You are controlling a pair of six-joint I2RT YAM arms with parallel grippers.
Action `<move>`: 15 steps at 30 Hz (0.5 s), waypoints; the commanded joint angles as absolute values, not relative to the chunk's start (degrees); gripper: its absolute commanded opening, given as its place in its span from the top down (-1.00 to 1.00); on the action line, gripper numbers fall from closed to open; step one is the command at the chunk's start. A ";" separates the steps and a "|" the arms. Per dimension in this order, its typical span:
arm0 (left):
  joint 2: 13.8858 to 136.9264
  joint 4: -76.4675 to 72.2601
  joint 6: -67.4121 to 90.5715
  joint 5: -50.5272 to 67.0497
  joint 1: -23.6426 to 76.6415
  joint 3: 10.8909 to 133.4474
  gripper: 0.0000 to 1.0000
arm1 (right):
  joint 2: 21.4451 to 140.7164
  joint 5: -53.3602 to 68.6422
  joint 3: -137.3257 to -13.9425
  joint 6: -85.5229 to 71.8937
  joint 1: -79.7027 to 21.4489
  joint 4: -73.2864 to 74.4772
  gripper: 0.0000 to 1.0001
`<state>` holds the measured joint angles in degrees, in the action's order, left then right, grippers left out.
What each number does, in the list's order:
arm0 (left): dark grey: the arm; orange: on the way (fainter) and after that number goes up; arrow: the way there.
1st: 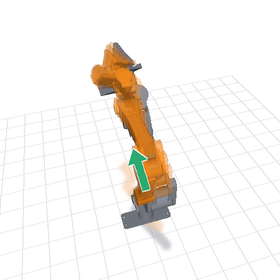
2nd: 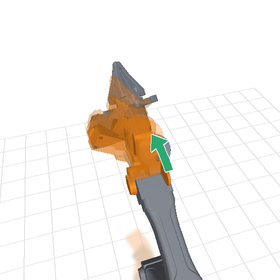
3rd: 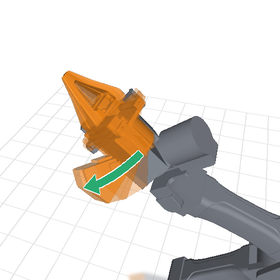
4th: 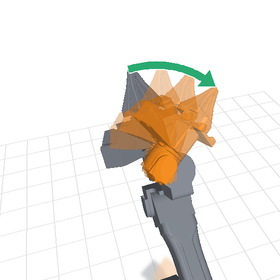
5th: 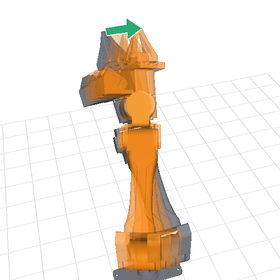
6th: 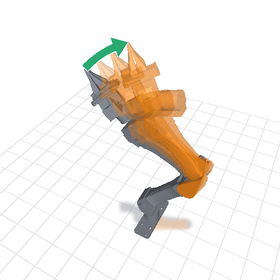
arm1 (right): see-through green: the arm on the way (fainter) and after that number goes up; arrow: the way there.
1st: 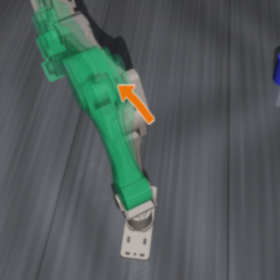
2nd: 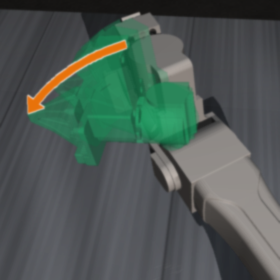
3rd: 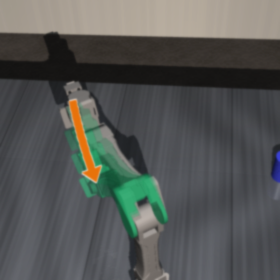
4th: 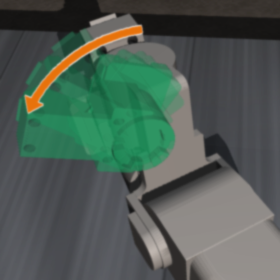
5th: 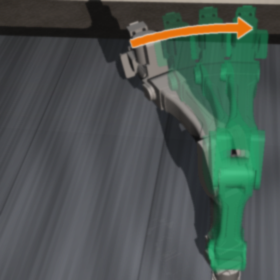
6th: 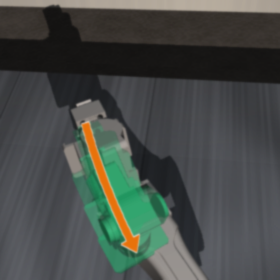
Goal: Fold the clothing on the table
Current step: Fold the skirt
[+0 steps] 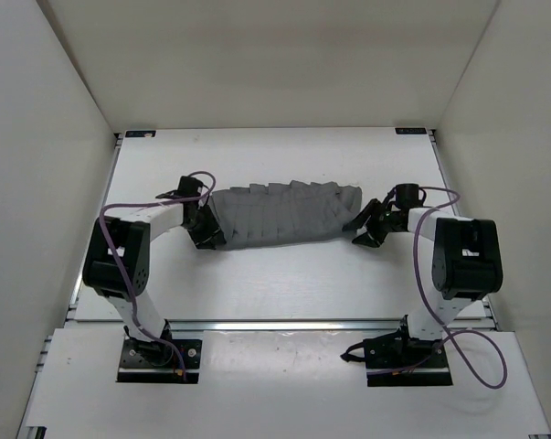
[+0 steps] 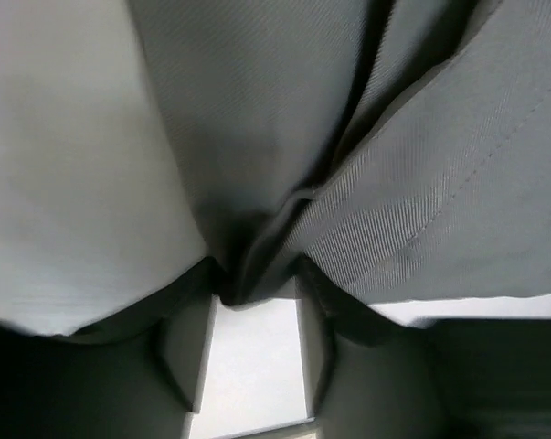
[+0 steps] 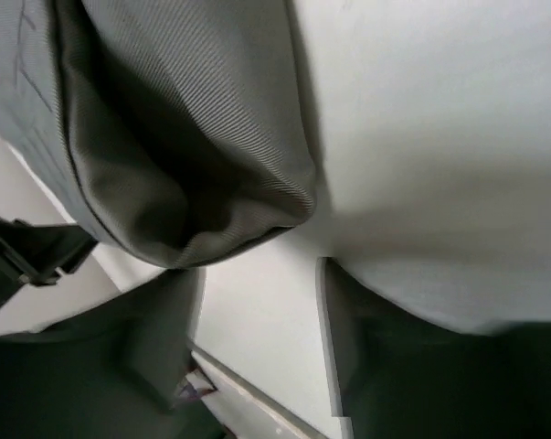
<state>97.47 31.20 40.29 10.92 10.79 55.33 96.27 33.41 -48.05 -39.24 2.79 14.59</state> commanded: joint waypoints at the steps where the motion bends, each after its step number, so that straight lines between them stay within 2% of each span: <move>1: 102.38 31.64 38.41 4.92 12.65 57.56 0.05 | 98.79 33.65 -50.36 -41.13 3.86 8.96 0.08; 2: 102.57 31.64 38.32 5.10 13.09 58.09 0.45 | 99.31 34.53 -50.19 -40.87 4.91 8.01 0.42; 3: 103.00 31.29 38.41 4.84 13.36 58.88 0.73 | 99.23 34.28 -50.36 -40.35 5.44 8.00 0.52; 4: 103.36 31.29 38.32 5.44 14.14 59.50 0.85 | 99.05 34.45 -50.27 -39.73 6.41 8.43 0.92; 5: 103.45 31.46 38.23 5.62 14.50 59.85 1.00 | 99.14 33.67 -50.45 -38.86 7.90 9.31 1.00; 10: 102.66 29.19 38.93 7.04 14.68 57.93 1.00 | 95.99 33.04 -50.81 -32.97 12.21 15.20 1.00; 11: 102.57 28.92 38.50 7.64 14.24 57.48 1.00 | 95.45 33.92 -50.97 -32.61 12.56 15.20 0.94; 12: 102.13 28.57 38.84 7.82 13.98 57.05 1.00 | 94.84 35.40 -50.19 -32.61 12.57 14.07 0.43; 15: 101.69 28.48 38.41 8.17 13.36 56.16 1.00 | 94.48 41.02 -47.12 -36.20 12.83 8.55 -0.31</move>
